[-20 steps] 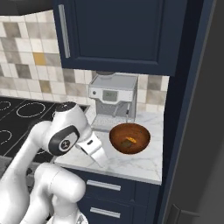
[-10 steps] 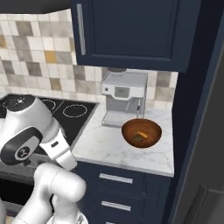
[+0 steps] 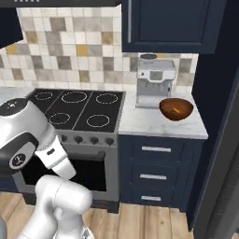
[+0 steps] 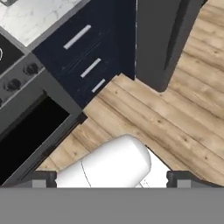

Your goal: Take the kiwi, bell pepper, and shrimp from the freezer and place them in the bowl on the counter.

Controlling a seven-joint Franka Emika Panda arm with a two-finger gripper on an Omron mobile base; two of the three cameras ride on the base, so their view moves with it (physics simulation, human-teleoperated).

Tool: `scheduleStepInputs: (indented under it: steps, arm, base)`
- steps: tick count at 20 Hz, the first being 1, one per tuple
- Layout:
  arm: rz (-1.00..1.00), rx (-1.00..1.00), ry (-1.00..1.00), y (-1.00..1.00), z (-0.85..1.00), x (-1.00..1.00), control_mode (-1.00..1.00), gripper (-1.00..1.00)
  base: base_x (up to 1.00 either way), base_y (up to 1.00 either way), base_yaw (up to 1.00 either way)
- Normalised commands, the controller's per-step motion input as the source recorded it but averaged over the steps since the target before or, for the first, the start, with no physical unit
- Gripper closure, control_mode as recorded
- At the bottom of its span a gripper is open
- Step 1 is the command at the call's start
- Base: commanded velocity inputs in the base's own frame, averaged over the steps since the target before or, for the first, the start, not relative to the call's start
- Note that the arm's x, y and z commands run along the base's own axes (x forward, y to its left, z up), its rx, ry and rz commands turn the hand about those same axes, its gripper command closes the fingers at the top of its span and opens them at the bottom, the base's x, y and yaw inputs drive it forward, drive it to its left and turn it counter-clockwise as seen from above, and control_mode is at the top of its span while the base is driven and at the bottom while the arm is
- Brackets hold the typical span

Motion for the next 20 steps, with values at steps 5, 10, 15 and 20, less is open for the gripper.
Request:
scheduleStepInputs:
  steps: [5, 10, 15, 20]
  arm:
    - [0.00, 0.00, 0.00, 0.00, 0.00, 0.00, 1.00, -1.00]
    - [0.00, 0.00, 0.00, 0.00, 0.00, 0.00, 1.00, -1.00]
    - [0.00, 0.00, 0.00, 0.00, 0.00, 0.00, 1.00, -1.00]
    - [0.00, 0.00, 0.00, 0.00, 0.00, 0.00, 1.00, -1.00]
  base:
    - [-0.86, 0.12, -0.79]
    - [-0.80, 0.30, -0.76]
    - [-0.16, -0.29, -0.69]
    - [0.90, -0.58, -0.42]
